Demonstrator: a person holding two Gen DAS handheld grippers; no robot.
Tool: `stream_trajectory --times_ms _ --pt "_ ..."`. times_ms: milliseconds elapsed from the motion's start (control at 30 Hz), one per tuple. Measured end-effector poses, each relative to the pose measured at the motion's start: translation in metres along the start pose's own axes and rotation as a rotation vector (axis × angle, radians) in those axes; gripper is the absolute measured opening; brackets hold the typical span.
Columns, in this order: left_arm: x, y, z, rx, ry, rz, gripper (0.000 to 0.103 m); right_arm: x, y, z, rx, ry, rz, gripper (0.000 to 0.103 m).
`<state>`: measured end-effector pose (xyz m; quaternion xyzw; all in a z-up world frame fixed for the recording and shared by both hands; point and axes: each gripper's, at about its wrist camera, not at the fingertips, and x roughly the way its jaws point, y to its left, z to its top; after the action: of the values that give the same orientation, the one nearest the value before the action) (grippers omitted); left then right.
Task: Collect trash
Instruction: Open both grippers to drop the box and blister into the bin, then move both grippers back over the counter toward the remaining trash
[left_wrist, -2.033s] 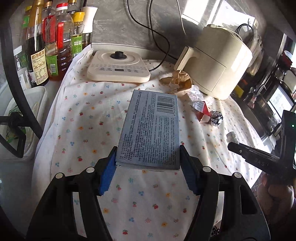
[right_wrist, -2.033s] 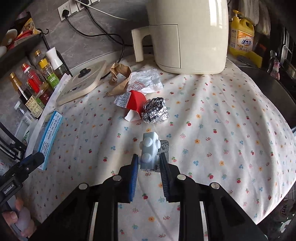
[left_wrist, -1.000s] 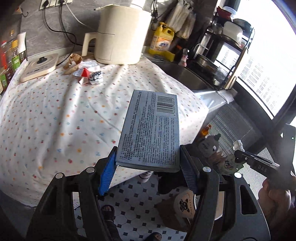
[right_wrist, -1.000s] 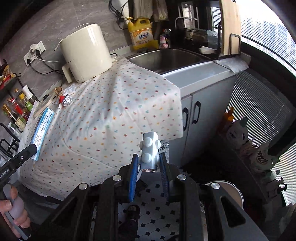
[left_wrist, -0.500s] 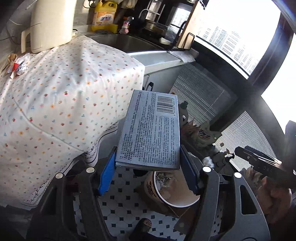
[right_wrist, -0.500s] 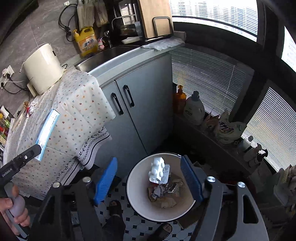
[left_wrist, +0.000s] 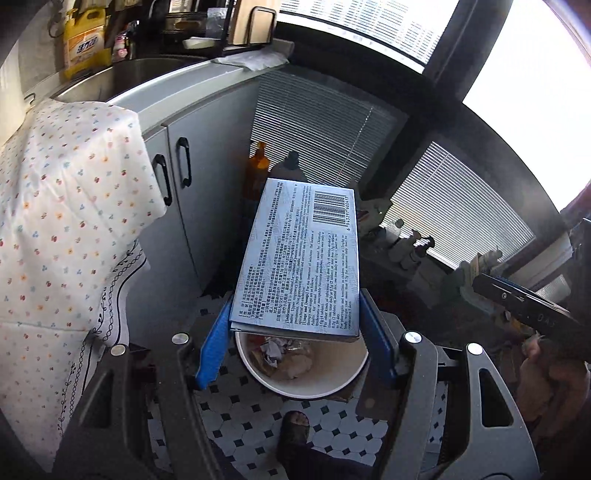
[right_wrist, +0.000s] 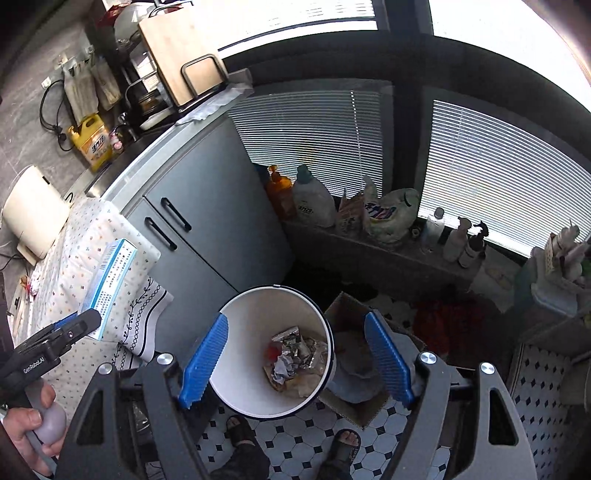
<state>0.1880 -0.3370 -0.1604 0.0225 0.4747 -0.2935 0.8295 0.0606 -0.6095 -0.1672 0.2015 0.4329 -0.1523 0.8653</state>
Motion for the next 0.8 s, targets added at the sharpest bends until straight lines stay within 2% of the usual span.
stream_trajectory --times_ms 167,300,333,367,400,533,800 --pt "0.030 -0.030 -0.003 0.068 0.069 -0.037 0.065 -0.009 -0.025 -0.010 0.058 -0.004 -0.036 0.077" --pt "0.055 -0.041 -0.009 0.069 0.121 -0.049 0.066 -0.010 -0.039 -0.022 0.081 0.015 -0.065 0.077" --pt "0.061 -0.041 -0.011 0.061 0.133 -0.070 0.068 -0.010 -0.041 -0.024 0.080 0.022 -0.071 0.077" --pt "0.066 -0.041 -0.013 0.053 0.148 -0.092 0.079 -0.010 -0.042 -0.026 0.077 0.027 -0.076 0.077" --pt "0.070 -0.042 -0.014 0.045 0.157 -0.102 0.083 -0.009 -0.043 -0.028 0.075 0.031 -0.079 0.077" --pt "0.069 -0.039 -0.011 0.022 0.134 -0.085 0.092 -0.007 -0.041 -0.026 0.065 0.039 -0.078 0.077" --pt "0.023 -0.005 0.004 -0.024 0.029 -0.028 0.095 -0.006 0.000 -0.002 0.006 -0.005 0.003 0.084"
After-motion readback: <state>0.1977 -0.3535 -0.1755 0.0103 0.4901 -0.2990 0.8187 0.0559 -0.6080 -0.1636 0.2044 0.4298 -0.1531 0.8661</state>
